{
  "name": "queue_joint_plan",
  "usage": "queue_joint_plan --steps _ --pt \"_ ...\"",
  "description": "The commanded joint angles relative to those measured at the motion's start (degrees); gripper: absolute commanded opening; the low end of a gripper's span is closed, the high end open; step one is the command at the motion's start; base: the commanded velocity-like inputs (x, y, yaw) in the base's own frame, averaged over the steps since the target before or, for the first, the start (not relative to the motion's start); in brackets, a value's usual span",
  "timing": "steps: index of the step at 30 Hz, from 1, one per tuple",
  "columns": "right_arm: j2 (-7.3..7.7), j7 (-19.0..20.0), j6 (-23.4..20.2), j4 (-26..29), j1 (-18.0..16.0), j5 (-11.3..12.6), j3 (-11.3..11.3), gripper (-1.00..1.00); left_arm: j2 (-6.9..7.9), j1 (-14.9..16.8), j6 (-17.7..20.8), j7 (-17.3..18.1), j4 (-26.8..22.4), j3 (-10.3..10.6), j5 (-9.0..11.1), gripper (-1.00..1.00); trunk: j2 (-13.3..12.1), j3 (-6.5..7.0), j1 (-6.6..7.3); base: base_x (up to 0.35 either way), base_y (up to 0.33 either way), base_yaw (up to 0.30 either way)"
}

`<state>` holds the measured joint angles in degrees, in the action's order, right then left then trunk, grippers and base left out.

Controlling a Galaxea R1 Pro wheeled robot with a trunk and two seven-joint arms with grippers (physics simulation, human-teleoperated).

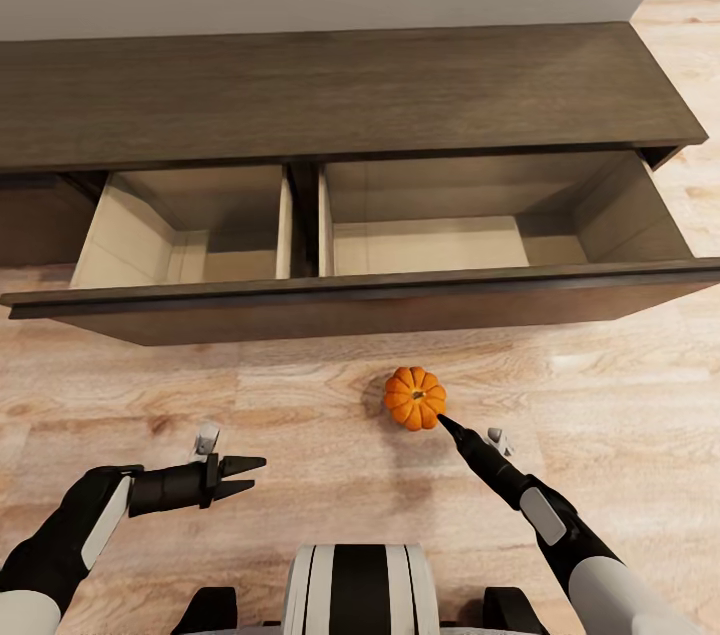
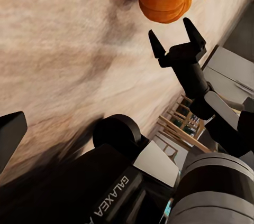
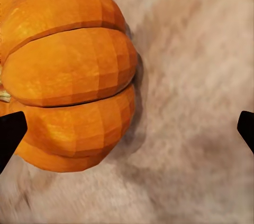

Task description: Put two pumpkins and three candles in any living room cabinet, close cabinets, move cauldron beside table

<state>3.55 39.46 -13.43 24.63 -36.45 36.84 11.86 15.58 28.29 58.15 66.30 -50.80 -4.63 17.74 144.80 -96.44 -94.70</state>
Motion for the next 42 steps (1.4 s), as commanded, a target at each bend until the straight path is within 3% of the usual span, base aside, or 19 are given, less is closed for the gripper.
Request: queue_joint_plan --steps 1,30,37,42 --pt "-0.02 0.17 -0.55 -0.02 -0.02 0.45 0.18 1.00 0.01 0.01 0.29 0.11 0.00 -0.03 0.00 1.00 0.01 -0.03 0.01 0.030 0.017 0.000" --pt "-0.06 0.27 -0.51 -0.02 -0.02 0.09 -0.34 1.00 -0.38 0.01 0.21 0.05 0.00 -0.03 -0.07 1.00 0.01 -0.03 0.01 0.031 0.023 0.000" --pt "0.05 3.97 -0.64 -0.02 -0.02 0.17 -0.42 1.00 -0.39 0.01 0.21 0.05 0.00 -0.02 0.00 1.00 0.01 -0.03 0.01 0.000 0.000 0.000" --pt "0.05 4.60 -0.64 -0.02 -0.02 0.16 -0.43 1.00 -0.45 0.01 0.21 0.05 0.00 0.04 0.01 1.00 0.01 -0.03 0.01 0.000 0.000 0.000"
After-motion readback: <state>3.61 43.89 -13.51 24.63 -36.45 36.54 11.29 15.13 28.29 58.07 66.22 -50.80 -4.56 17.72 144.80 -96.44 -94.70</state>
